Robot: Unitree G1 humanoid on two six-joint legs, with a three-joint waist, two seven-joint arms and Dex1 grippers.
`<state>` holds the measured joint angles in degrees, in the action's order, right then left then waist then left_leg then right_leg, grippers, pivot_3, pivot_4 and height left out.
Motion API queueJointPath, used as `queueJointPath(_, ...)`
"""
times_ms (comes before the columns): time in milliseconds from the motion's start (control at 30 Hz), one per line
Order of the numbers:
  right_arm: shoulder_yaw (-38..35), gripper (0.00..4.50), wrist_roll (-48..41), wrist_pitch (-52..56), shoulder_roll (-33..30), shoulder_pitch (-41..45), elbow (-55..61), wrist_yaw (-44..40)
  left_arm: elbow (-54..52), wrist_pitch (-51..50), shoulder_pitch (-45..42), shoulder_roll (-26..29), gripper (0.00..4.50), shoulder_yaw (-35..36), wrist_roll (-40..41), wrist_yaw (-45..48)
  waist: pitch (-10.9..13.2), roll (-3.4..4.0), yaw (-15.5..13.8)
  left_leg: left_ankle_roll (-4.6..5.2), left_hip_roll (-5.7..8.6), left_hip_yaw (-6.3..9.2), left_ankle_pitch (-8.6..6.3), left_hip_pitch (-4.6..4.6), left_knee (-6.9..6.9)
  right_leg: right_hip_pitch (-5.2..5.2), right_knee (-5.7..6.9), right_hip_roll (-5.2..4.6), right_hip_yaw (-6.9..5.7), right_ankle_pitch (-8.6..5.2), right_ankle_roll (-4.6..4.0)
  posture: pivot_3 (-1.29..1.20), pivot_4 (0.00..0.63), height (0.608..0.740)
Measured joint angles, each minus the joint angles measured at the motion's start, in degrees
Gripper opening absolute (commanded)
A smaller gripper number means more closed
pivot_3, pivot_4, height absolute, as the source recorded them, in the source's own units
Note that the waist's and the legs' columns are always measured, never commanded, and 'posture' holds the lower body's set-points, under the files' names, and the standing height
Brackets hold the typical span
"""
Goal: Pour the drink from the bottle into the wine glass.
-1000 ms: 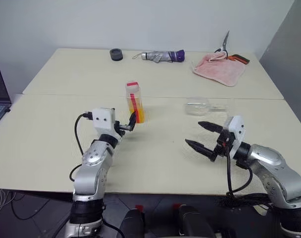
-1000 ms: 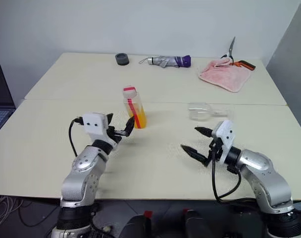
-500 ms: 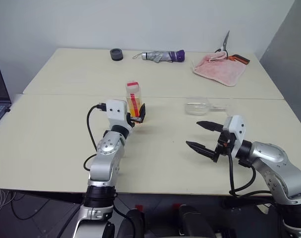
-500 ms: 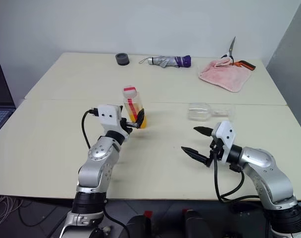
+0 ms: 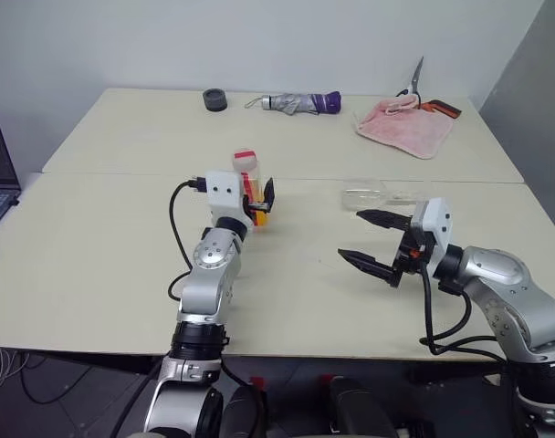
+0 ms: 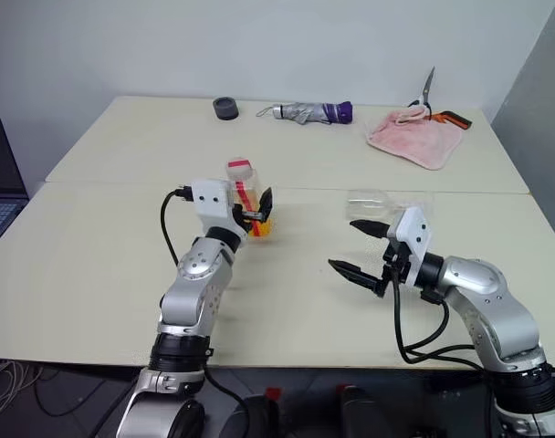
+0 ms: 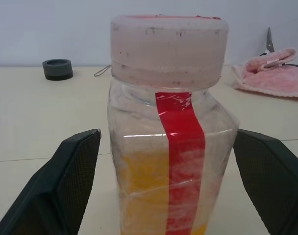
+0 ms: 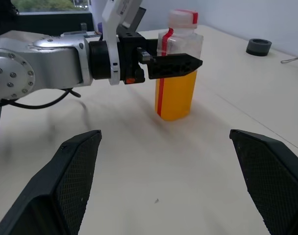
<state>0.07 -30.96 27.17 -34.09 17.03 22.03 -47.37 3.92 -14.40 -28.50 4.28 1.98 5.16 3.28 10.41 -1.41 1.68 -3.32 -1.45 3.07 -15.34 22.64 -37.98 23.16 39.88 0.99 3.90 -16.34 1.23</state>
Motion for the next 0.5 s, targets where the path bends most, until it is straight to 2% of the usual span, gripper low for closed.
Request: queueJointPath(500, 0.55, 4.50, -1.66, 2.28, 0.20, 1.56, 0.17, 0.14, 1.07, -0.03, -2.28, -1.01, 4.46, 0.01, -1.49, -2.66, 0.00, 0.00, -0.02, 0.00, 0.02, 0.02, 0.00, 0.03, 0.00, 0.00, 0.00, -0.02, -0.02, 0.00, 0.00, 0.00, 0.150, 0.740)
